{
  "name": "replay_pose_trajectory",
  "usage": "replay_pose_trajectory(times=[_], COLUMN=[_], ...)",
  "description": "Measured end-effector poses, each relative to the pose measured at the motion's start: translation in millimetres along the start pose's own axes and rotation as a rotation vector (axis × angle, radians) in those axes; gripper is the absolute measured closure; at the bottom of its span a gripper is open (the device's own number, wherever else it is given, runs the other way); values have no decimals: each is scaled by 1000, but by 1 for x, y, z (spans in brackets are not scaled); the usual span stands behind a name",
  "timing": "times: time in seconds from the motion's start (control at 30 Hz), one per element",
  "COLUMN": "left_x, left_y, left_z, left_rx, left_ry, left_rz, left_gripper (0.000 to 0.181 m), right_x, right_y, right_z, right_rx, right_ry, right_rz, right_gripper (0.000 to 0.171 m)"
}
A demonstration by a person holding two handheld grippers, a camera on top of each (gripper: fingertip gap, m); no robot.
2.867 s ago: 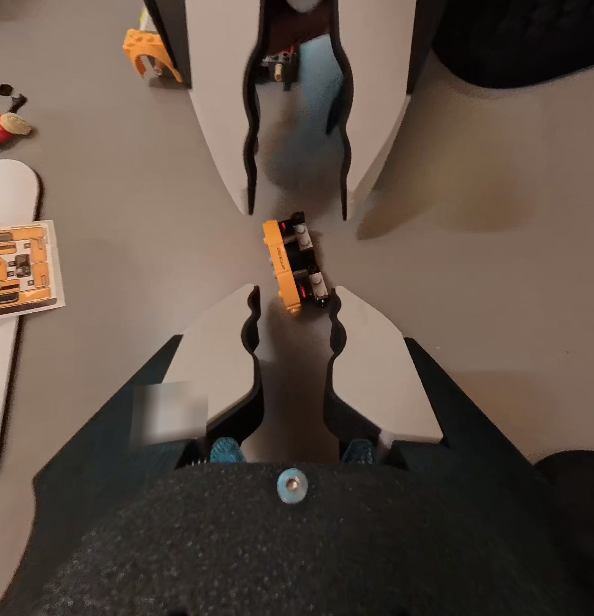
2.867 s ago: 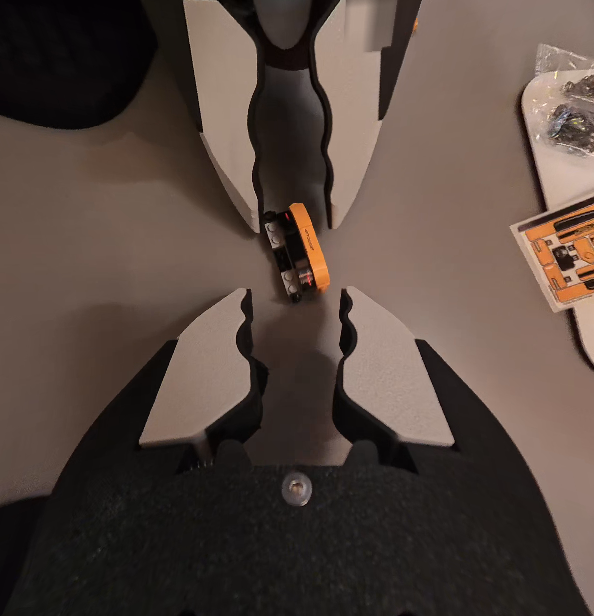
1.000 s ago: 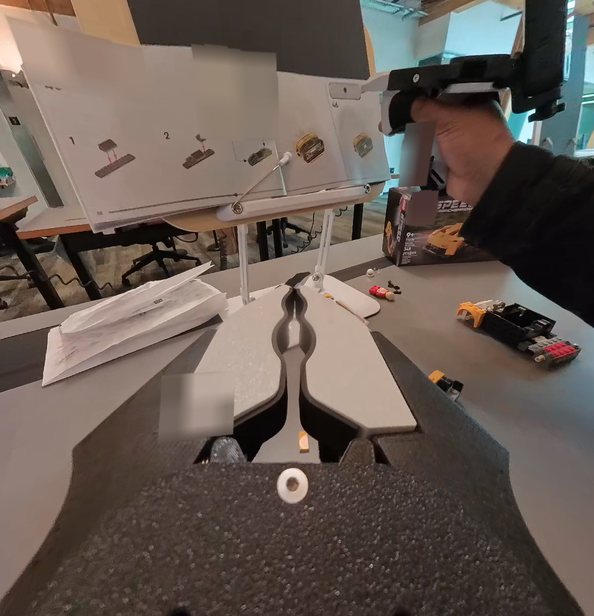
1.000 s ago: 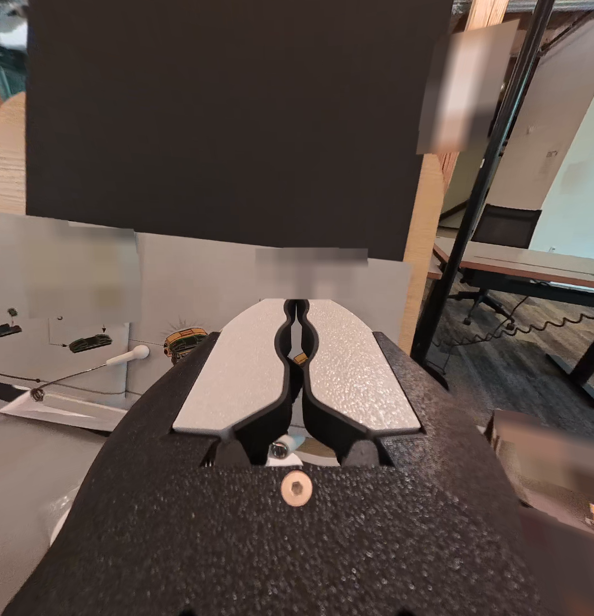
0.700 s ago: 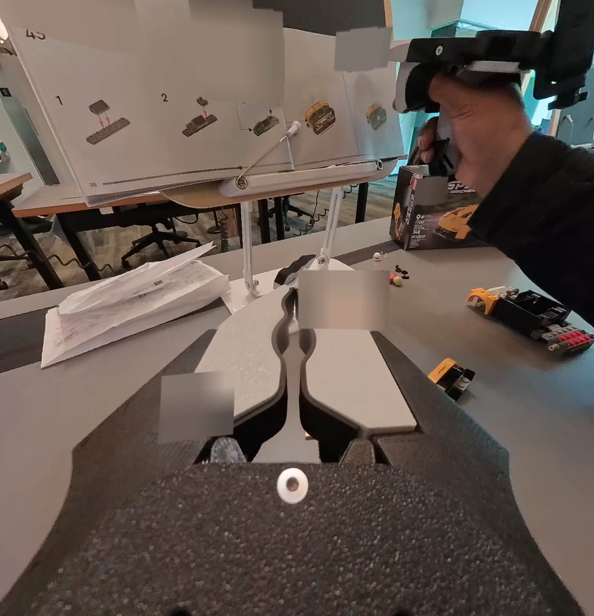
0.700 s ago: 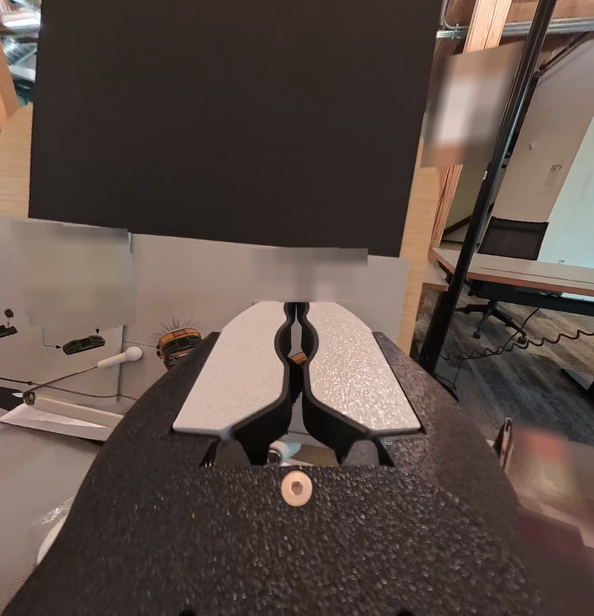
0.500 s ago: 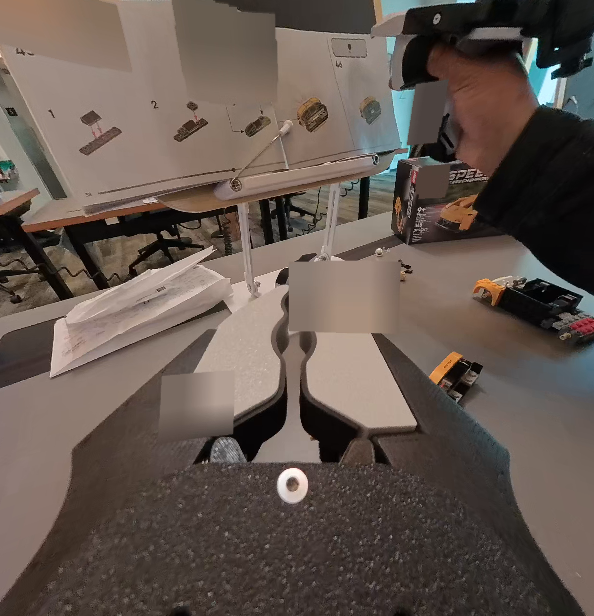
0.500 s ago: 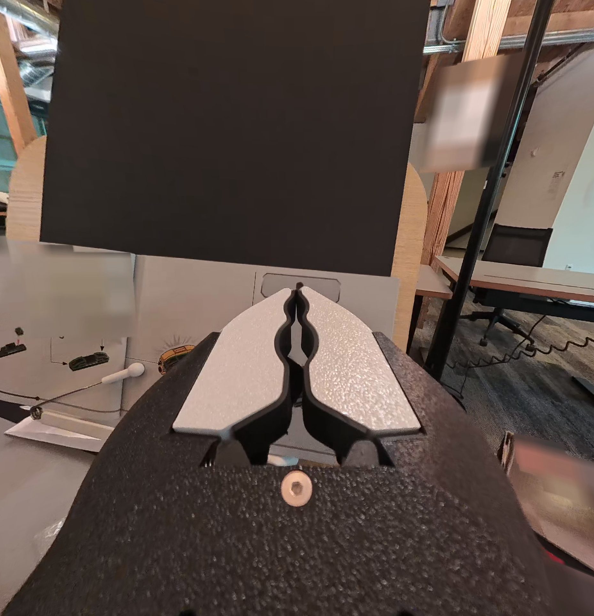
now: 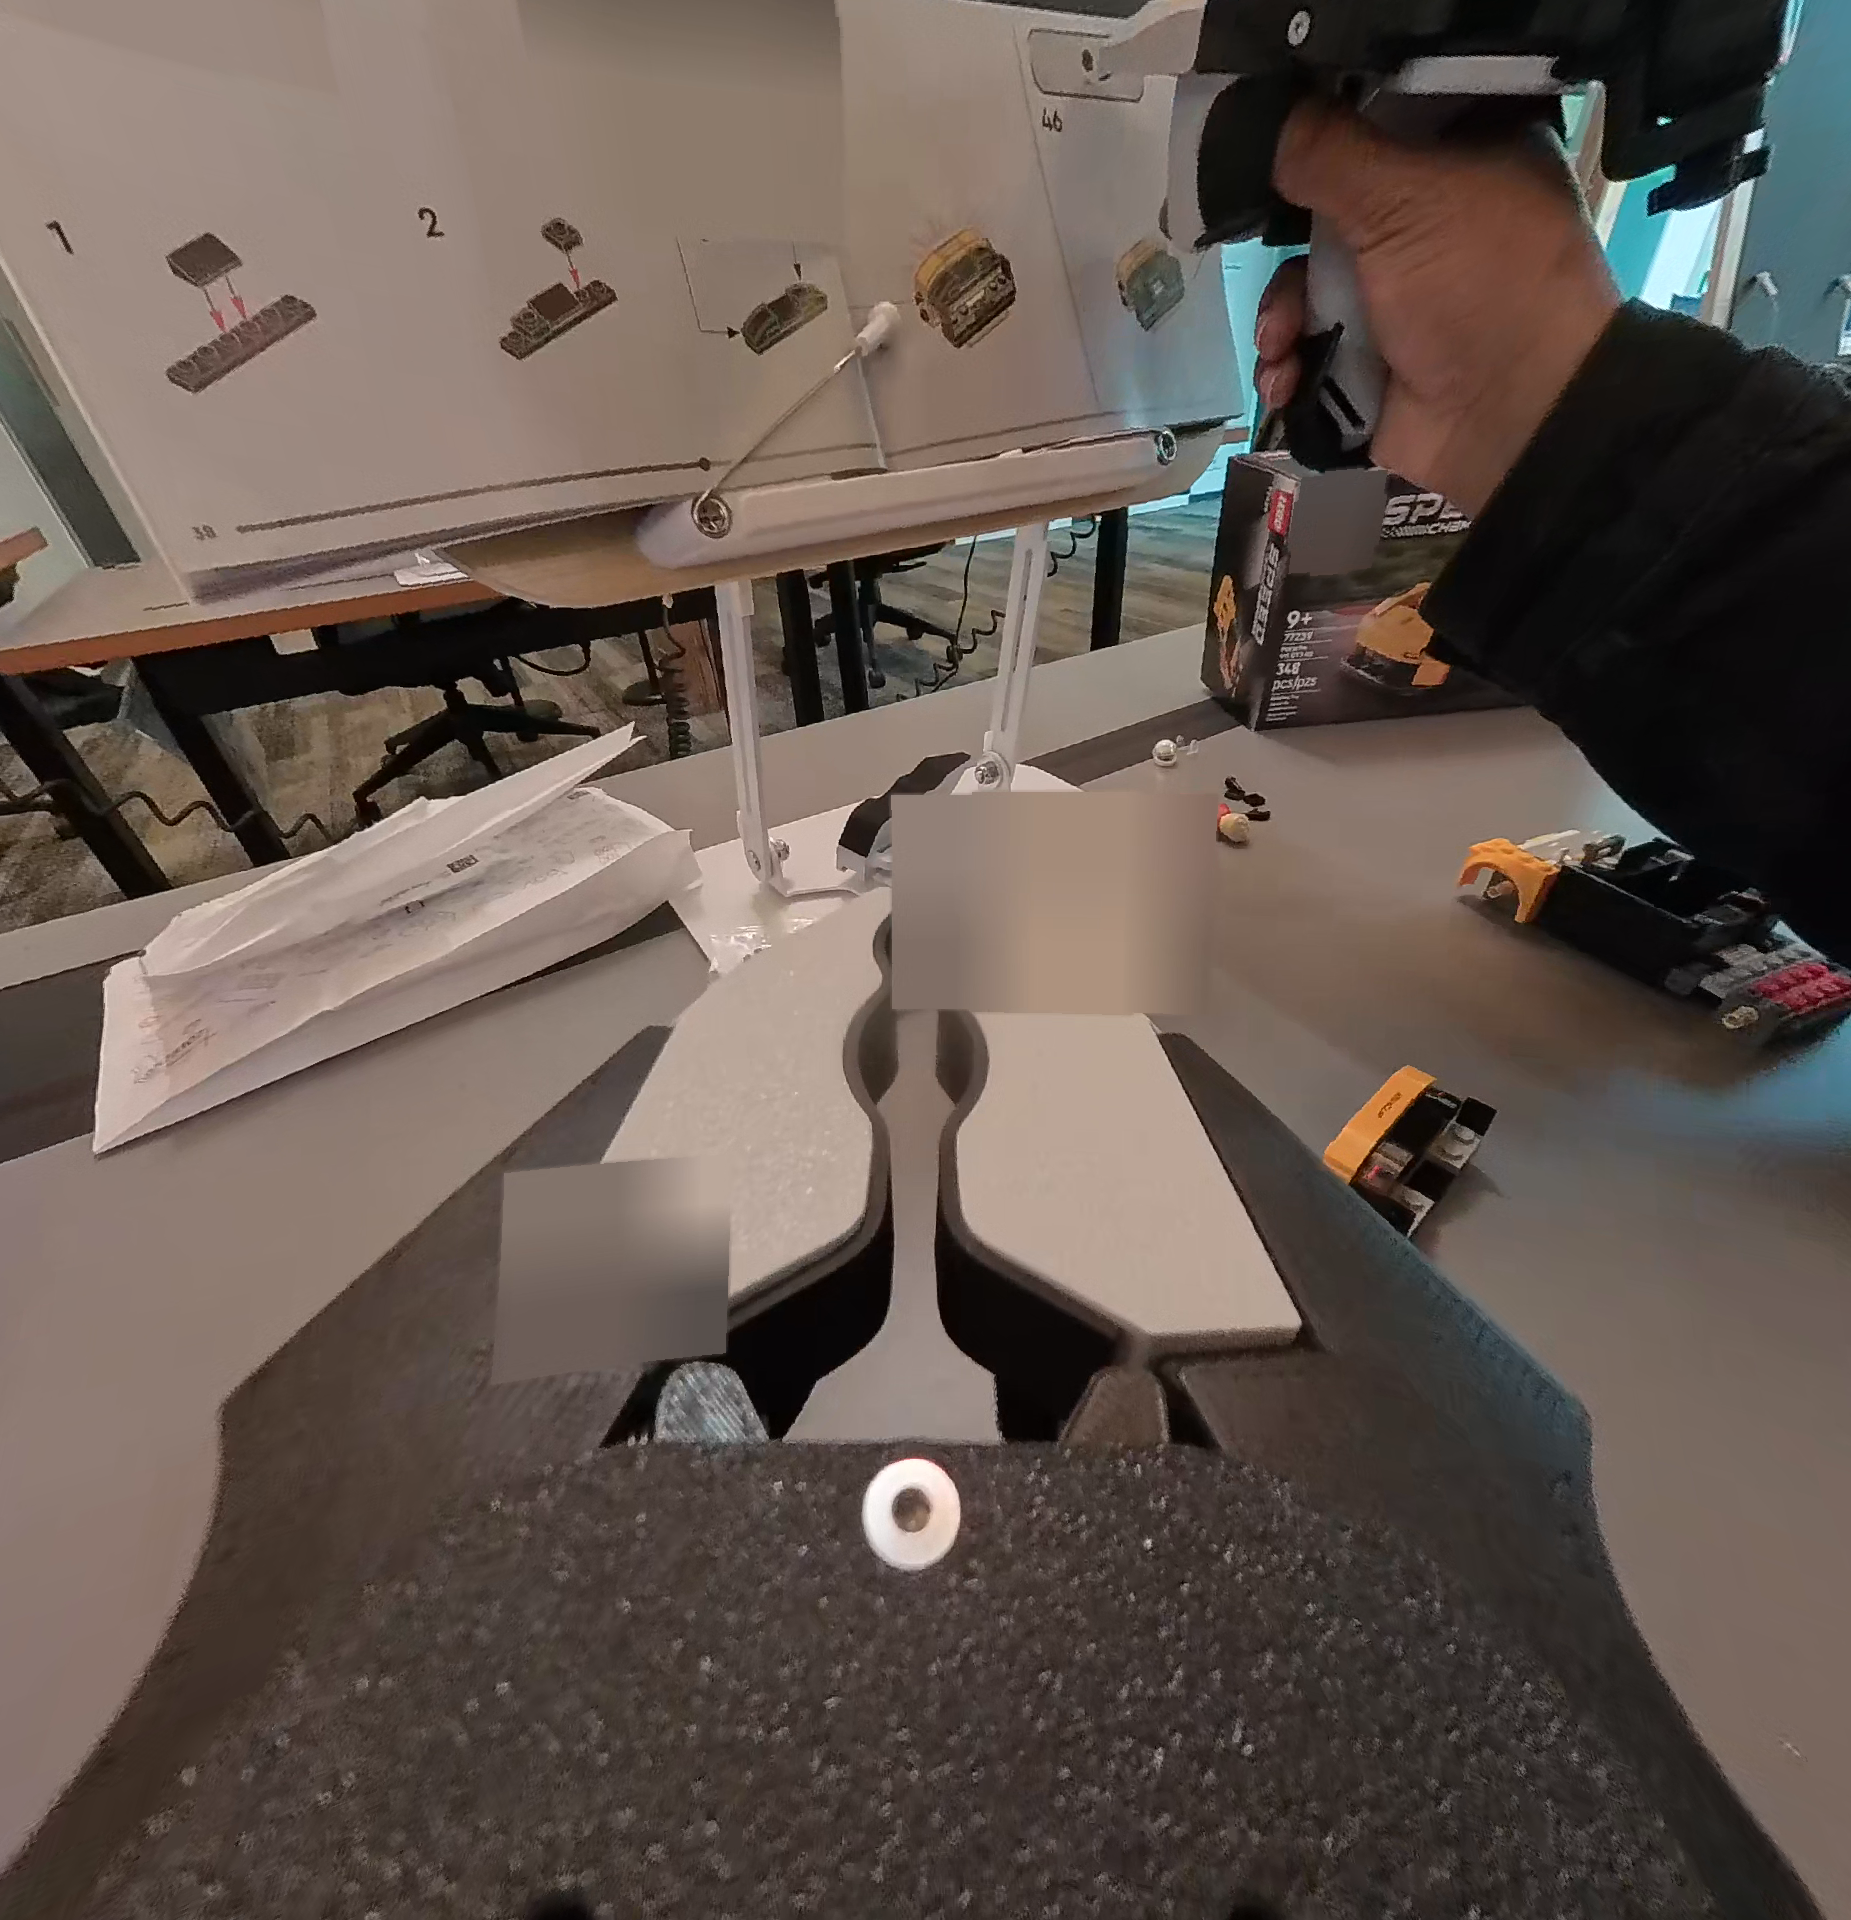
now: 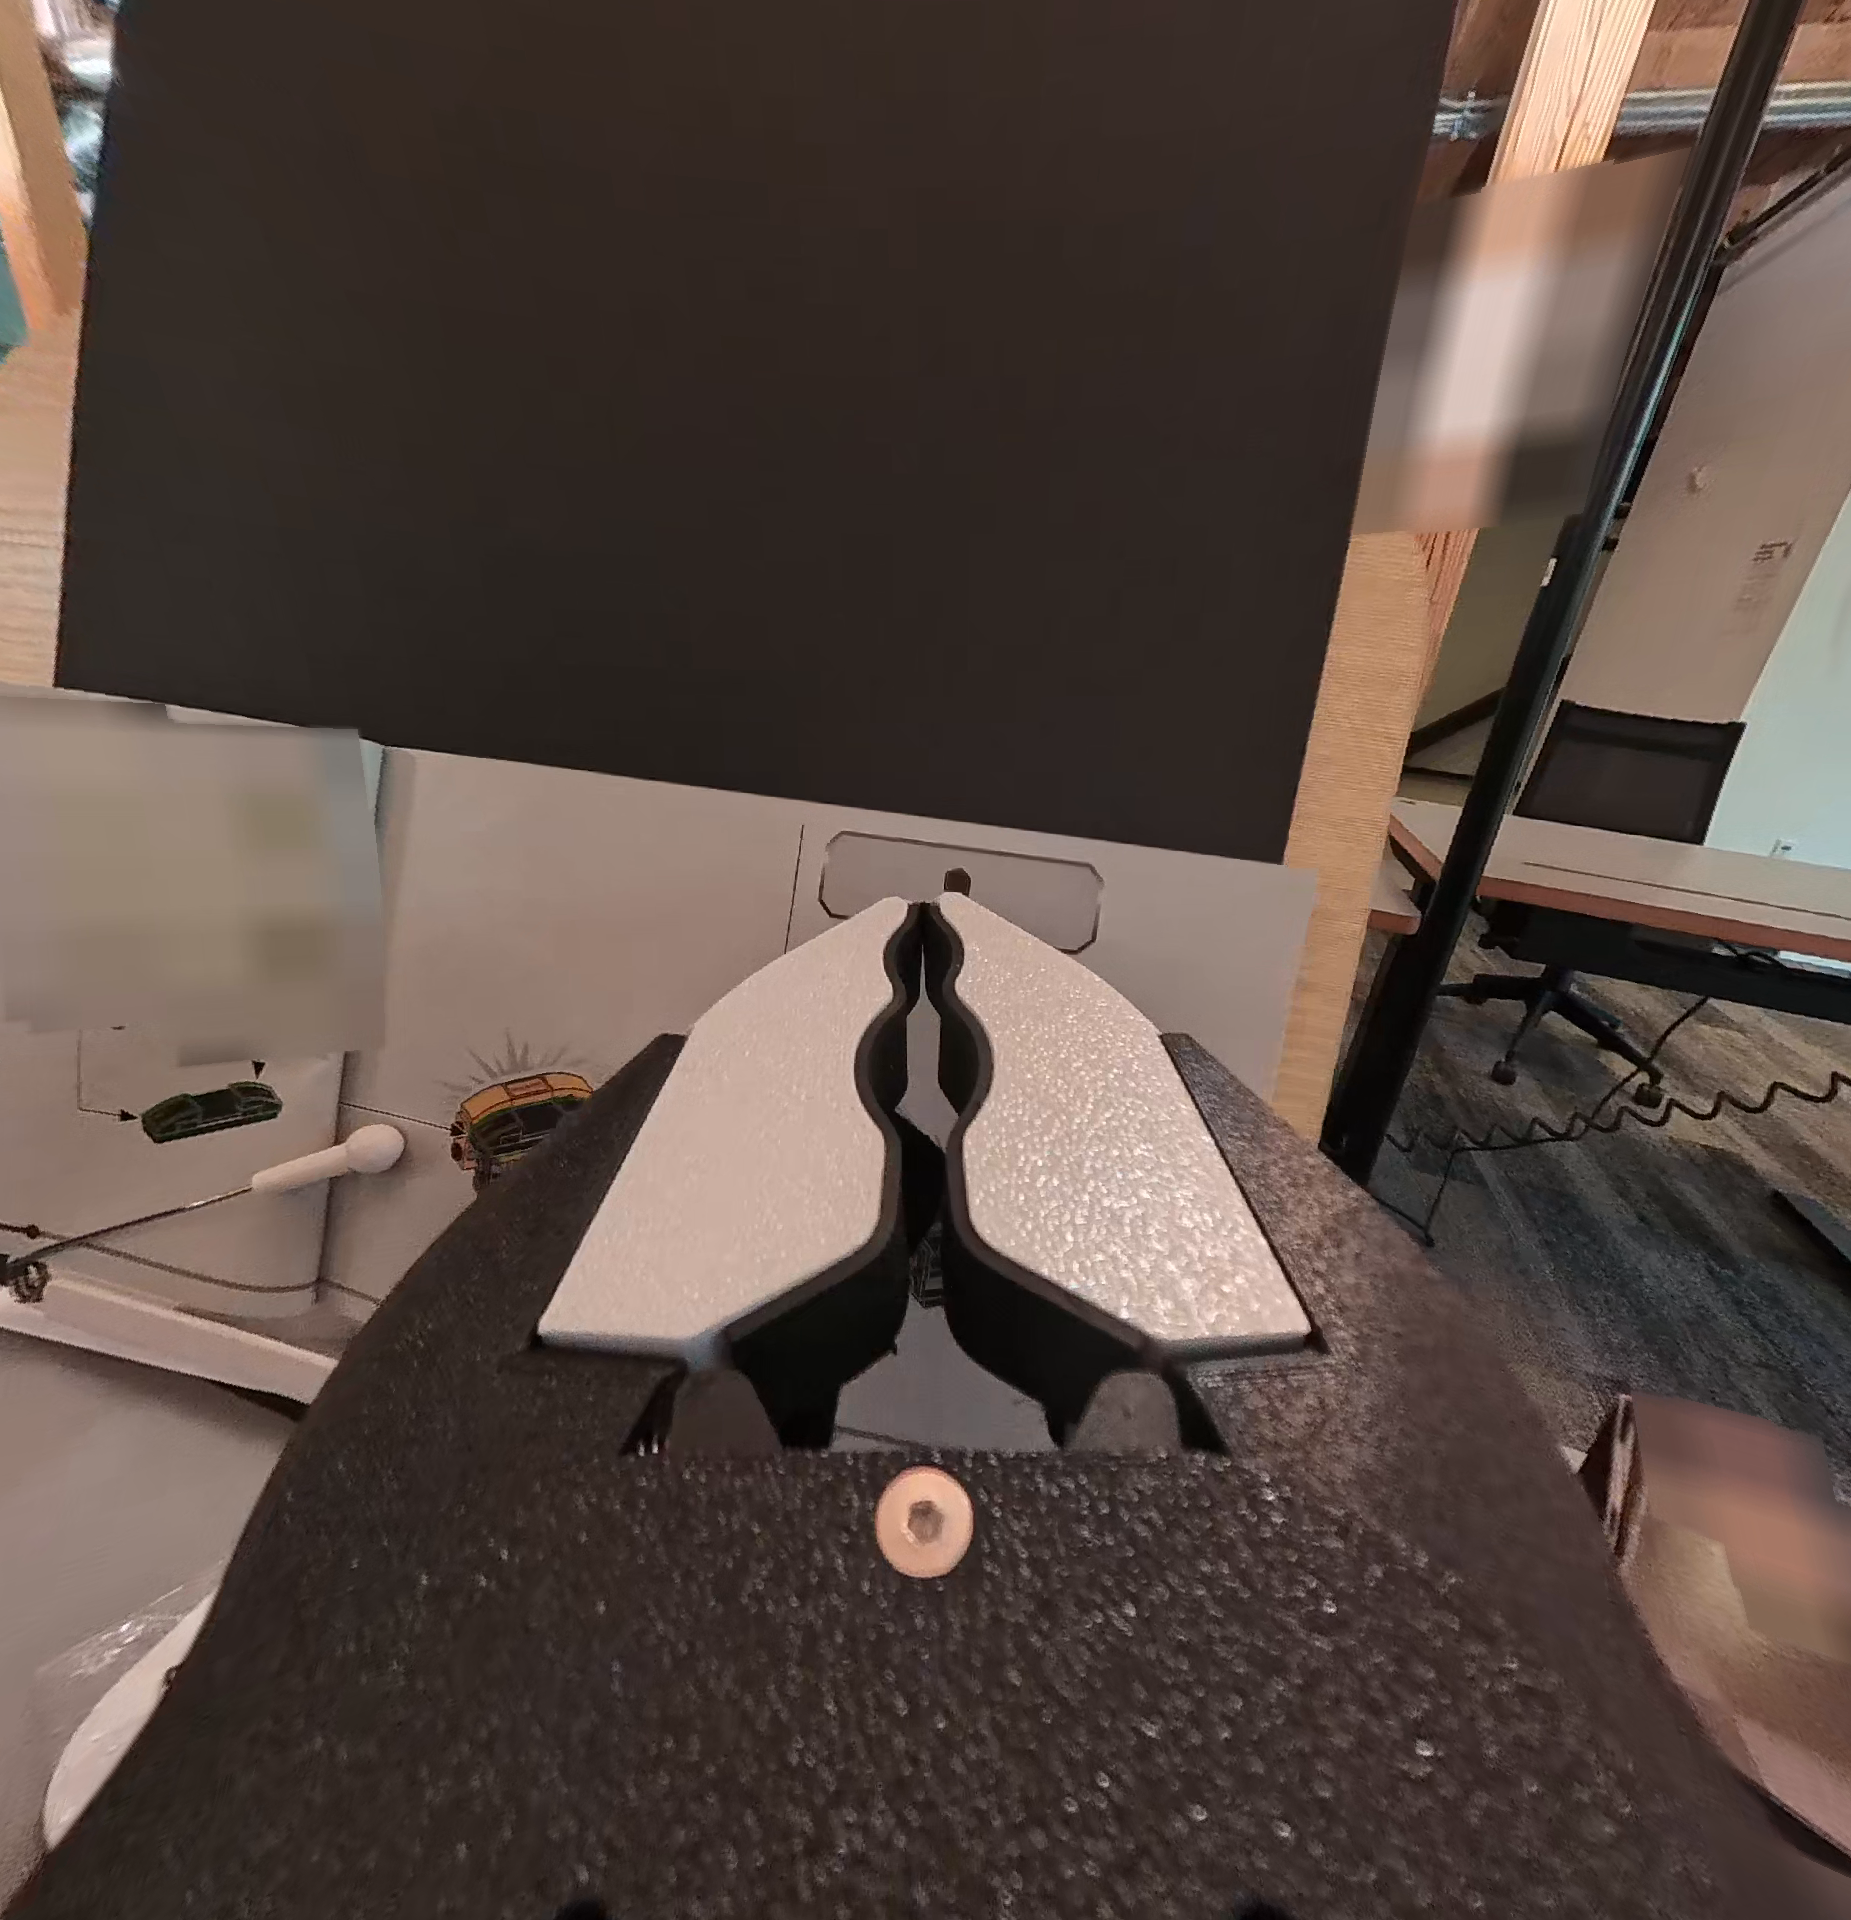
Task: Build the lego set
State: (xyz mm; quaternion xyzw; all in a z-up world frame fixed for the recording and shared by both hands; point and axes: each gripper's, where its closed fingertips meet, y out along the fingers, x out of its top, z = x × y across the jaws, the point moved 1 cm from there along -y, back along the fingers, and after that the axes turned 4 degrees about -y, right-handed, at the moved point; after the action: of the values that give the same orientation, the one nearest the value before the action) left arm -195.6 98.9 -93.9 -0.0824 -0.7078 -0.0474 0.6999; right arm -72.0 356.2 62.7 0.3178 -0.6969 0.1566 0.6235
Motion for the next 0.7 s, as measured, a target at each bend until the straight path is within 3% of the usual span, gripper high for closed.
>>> replay_pose_trajectory(times=[0.57, 0.7], left_x=[5, 26], left_y=[-2, -14], left_z=[1, 23], left_rx=[16, 112], left_ry=[57, 151], left_rz=[-17, -47], left_gripper=[179, 181], right_x=[5, 33], right_y=[-5, -22], right_z=[-6, -1], right_rx=[-4, 50], right_ry=[25, 62], right_rz=[3, -41], right_gripper=[171, 171])
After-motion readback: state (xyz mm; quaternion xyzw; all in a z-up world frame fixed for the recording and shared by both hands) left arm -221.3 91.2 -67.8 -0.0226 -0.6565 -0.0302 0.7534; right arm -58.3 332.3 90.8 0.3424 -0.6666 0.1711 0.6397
